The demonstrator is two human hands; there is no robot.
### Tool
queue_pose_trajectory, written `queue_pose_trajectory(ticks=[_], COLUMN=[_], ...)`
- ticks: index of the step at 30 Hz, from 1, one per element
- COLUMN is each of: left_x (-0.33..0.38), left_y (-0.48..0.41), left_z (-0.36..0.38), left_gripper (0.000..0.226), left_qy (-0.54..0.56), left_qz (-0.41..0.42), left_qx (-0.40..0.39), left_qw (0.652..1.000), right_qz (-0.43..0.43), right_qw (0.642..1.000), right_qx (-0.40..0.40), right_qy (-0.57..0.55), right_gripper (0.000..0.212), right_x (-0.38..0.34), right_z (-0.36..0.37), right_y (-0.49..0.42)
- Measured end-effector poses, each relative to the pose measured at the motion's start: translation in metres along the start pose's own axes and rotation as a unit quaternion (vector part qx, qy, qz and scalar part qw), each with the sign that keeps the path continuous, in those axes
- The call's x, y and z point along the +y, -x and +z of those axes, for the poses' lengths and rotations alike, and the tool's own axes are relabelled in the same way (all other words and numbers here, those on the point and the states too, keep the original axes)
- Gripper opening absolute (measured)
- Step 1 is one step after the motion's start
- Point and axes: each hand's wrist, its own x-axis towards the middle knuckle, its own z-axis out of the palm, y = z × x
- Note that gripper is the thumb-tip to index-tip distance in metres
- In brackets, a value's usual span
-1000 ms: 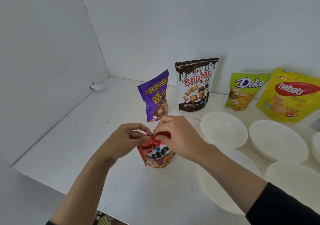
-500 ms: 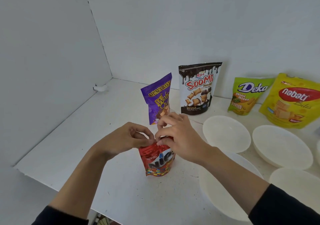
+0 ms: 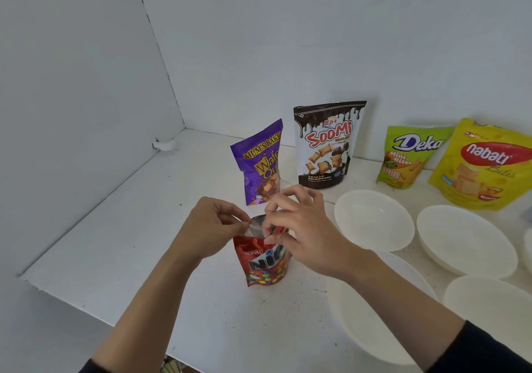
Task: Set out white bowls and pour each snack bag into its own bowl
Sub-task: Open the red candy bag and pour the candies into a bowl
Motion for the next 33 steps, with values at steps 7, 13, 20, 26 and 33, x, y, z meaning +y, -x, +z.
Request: queue_pose_trajectory(ticks=[7,13,20,26,33], left_x=[0.014,0.024,0.015,0.008,0.006], left_y=[-0.009,-0.017,-0.014,0.001,0.014], left_z=[-0.004,0.005,0.011,0.020,0.030], left_gripper=[0.013,0.019,0.024,0.015,0.051], left_qy=[-0.084,-0.217,-0.032,0.087,0.221], left_qz=[0.083,0.129,0.085,0.094,0.104], left_qx=[-0.113,0.056,-0.017,-0.001,-0.048], left_qw=[0.987,0.966,0.996,0.992,0.968], right_qz=[0.012,0.041,0.072,0.014,0.027], right_qw=[1.000,0.992,0.990,0.996,0.994], right_qx=[-0.004,-0.103,-0.083,-0.032,0.098], right_qy=[-0.001,-0.067,-0.084,0.080,0.039], right_gripper=[0.006,0.012,0.012,0.015,0.010], right_x=[0.001,0.006,0.008,-0.002,0.003], right_z=[-0.006,-0.019,-0.025,-0.015,-0.020], right_y=[0.004,0.009,0.019,0.017,0.001])
